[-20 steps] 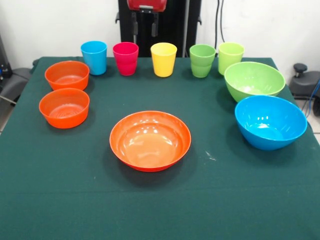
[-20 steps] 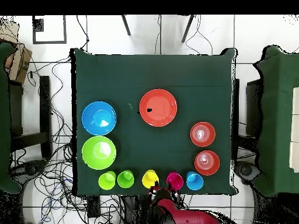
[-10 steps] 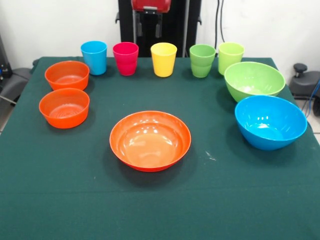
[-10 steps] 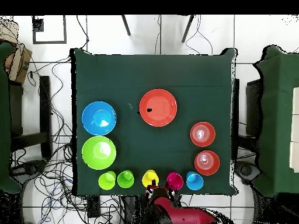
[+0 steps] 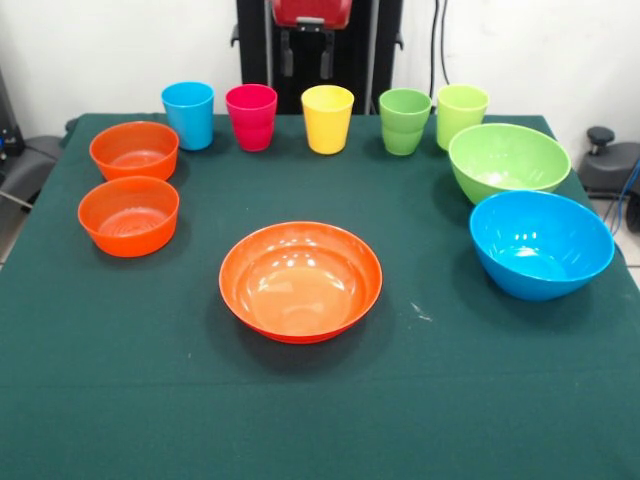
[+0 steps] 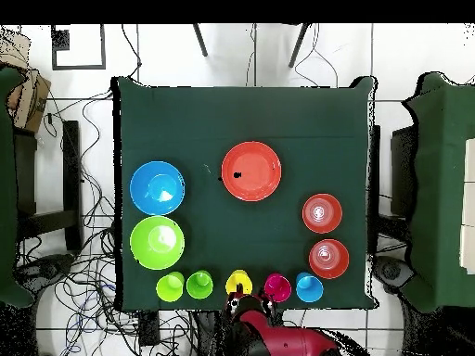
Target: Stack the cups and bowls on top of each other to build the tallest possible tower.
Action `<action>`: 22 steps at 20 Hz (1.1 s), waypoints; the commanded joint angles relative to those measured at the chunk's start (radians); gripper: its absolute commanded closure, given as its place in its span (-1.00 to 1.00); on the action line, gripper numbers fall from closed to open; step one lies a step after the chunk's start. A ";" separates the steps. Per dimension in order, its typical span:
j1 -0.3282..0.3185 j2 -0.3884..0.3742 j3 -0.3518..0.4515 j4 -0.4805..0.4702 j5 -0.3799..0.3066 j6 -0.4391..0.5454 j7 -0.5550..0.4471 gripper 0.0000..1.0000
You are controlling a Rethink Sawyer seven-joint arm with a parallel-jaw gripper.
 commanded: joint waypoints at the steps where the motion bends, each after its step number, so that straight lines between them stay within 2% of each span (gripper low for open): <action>1: 0.043 0.103 0.078 -0.099 0.054 -0.009 0.154 -1.00; 8: 0.090 0.216 0.022 -0.164 0.075 -0.091 0.154 -1.00; 12: 0.079 0.297 0.020 -0.207 0.065 -0.142 0.154 -1.00; 22: 0.051 0.307 0.029 -0.221 0.036 -0.143 0.134 -1.00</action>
